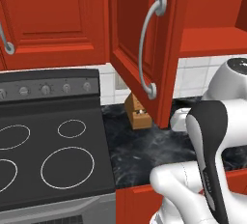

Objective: There is a tray on the dining counter. Grab the cup, mug, and pitcher and place them on the tray. The pitcher may be placed next to the tray if it cannot fit the tray.

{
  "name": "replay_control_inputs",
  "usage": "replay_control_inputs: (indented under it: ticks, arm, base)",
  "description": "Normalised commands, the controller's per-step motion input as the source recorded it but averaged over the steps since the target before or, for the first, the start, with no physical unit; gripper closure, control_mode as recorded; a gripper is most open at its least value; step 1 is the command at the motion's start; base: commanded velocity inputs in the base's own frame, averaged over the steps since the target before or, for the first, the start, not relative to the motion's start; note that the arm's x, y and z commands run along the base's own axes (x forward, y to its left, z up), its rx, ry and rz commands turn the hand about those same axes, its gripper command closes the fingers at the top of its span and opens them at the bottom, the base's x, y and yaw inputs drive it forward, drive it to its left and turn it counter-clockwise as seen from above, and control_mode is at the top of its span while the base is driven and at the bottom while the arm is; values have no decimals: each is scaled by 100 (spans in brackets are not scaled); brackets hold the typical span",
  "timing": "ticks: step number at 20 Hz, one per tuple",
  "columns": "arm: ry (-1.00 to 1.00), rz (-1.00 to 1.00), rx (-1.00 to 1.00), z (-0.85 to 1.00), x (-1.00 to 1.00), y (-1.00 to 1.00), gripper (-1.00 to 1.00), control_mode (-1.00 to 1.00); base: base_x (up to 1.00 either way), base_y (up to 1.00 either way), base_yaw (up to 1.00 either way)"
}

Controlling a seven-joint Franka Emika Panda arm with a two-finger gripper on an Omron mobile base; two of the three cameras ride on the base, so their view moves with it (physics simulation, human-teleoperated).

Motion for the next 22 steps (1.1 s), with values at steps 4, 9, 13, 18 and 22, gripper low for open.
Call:
replay_control_inputs:
  ticks: [4,9,13,18,22]
  arm:
    - [0,0,0,0,0,0,-100,100]
    - [-2,0,0,10,0,-29,-100,-100]
    - [-21,2,0,54,-19,-75,-100,-100]
    - [-22,11,1,67,18,-52,-100,-100]
    - [-24,11,0,56,54,1,-100,-100]
  base:
    - [72,-10,15]
    - [8,-8,2]
    - [0,0,0]
    - [0,0,0]
    - [0,0,0]
